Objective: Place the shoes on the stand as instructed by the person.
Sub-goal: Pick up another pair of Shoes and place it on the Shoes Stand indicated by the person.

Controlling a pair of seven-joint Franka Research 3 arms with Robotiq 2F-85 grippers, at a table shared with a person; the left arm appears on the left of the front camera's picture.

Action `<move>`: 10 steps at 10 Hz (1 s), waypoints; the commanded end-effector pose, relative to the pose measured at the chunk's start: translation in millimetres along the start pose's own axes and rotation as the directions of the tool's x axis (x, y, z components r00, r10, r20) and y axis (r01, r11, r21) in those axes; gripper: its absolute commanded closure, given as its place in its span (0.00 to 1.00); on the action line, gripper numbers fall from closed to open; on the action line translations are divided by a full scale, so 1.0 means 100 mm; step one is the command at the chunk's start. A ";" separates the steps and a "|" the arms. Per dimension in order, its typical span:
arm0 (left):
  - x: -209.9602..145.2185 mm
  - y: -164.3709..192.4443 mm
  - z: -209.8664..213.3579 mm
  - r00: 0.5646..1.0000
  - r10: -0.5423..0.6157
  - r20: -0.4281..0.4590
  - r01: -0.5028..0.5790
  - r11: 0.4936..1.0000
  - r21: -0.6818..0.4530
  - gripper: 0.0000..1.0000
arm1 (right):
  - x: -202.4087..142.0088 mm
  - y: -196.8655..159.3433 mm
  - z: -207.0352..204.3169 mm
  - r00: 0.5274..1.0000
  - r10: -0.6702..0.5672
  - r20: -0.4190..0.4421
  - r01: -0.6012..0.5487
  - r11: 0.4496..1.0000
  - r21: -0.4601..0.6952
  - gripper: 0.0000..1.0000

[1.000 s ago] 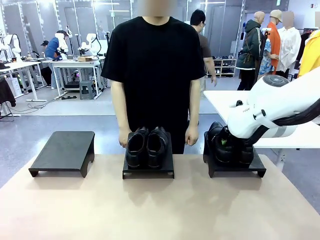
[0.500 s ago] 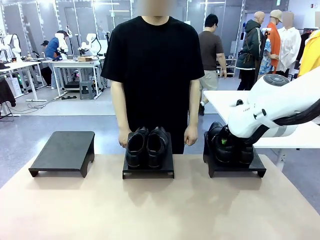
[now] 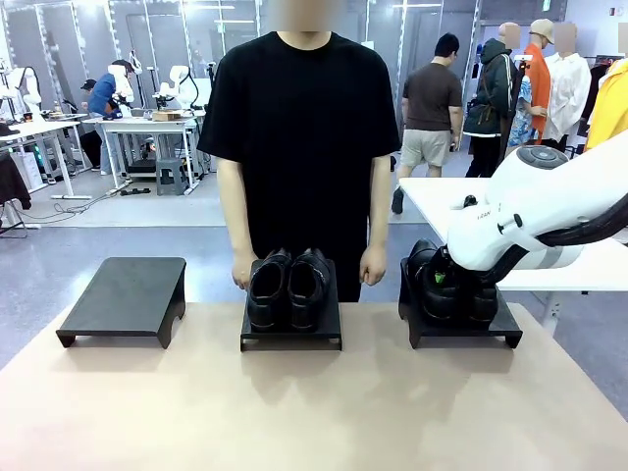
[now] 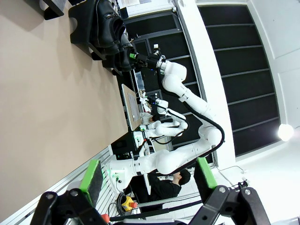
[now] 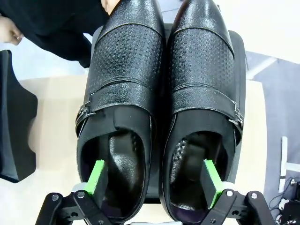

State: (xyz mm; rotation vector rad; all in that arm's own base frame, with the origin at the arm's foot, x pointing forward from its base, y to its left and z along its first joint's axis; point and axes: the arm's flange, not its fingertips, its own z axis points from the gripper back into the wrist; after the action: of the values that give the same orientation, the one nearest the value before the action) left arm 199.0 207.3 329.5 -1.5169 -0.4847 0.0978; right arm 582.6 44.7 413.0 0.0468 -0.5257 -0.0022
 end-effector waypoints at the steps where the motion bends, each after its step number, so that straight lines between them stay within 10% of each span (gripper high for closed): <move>1: 0.00 -0.01 0.01 1.000 -0.009 0.003 0.009 1.000 -0.012 0.00 | 0.00 0.00 -0.02 1.000 0.000 -0.001 0.000 1.000 0.000 0.00; 4: 0.00 -0.01 0.01 1.000 -0.009 0.003 0.009 1.000 -0.012 0.00 | 0.00 0.00 0.00 1.000 0.000 0.000 0.000 1.000 0.000 0.00; 10: 0.00 -0.01 0.01 1.000 -0.009 0.003 0.009 1.000 -0.012 0.00 | -0.52 -0.27 1.41 1.000 -0.025 0.004 0.023 0.966 0.258 0.00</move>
State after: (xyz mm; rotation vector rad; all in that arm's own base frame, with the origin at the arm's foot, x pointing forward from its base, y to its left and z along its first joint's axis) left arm 199.1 207.2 329.5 -1.5169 -0.4840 0.0977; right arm 490.5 41.8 508.5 0.2428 -0.5716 0.0201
